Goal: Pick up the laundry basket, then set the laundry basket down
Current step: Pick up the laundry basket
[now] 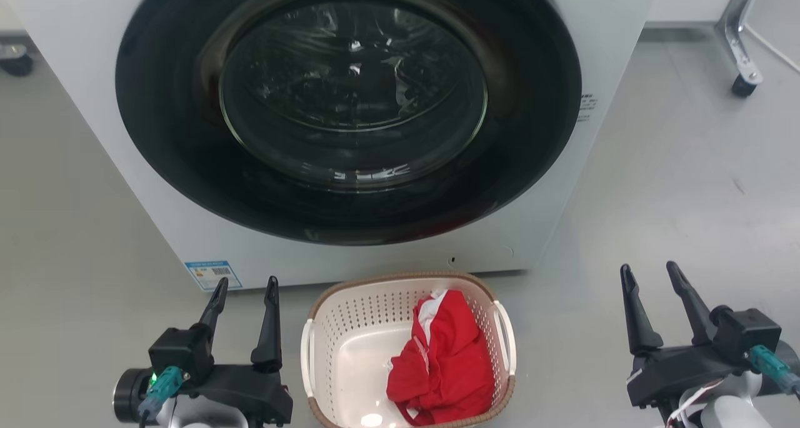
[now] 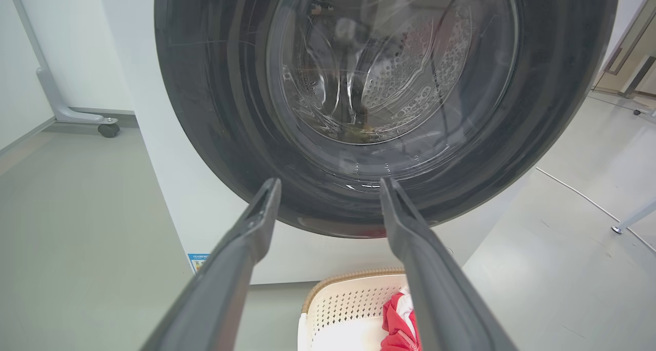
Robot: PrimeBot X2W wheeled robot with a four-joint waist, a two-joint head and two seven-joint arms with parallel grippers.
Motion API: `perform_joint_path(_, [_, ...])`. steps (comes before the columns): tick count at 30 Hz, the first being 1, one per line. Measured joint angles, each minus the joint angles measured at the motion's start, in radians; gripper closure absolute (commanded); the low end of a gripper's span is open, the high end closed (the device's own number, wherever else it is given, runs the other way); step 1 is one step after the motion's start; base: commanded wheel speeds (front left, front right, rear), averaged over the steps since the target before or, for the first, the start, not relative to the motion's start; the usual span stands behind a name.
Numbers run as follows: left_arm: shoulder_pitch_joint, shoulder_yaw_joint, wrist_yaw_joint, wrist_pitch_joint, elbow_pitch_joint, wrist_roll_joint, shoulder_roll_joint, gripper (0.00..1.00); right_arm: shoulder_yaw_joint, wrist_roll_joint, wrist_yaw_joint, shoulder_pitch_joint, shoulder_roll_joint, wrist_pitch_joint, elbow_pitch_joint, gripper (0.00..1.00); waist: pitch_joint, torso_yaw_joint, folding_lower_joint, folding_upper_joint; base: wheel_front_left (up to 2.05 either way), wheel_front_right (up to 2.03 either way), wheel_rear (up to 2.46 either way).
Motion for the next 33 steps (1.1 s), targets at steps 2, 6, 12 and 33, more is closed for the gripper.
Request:
perform_joint_path(2, [-0.006, 0.000, 0.000, 0.003, -0.006, 0.003, -0.003, 0.00, -0.003, 0.000, 0.000, -0.017, 0.001, 0.000, 0.000, 0.00, 0.021, 0.000, 0.0000, 0.0000, 0.00, 0.00, 0.00])
perform_joint_path(6, [-0.043, 0.002, 0.001, 0.011, -0.011, 0.004, -0.009, 0.00, -0.005, 0.000, 0.003, -0.049, 0.004, 0.000, 0.004, 0.00, 0.070, -0.001, 0.0000, 0.0000, 0.00, 0.00, 0.00])
perform_joint_path(12, [-0.106, 0.003, 0.001, 0.020, -0.012, 0.004, -0.024, 0.00, -0.009, 0.000, 0.011, -0.117, 0.006, 0.000, 0.020, 0.00, 0.163, -0.002, 0.0001, 0.0001, 0.00, 0.00, 0.00])
perform_joint_path(33, [-0.343, 0.016, -0.011, 0.082, 0.109, -0.007, -0.046, 0.00, 0.003, -0.011, 0.040, -0.358, 0.021, -0.004, 0.122, 0.00, 0.445, 0.001, 0.0002, 0.0002, 0.00, 0.00, 0.00])
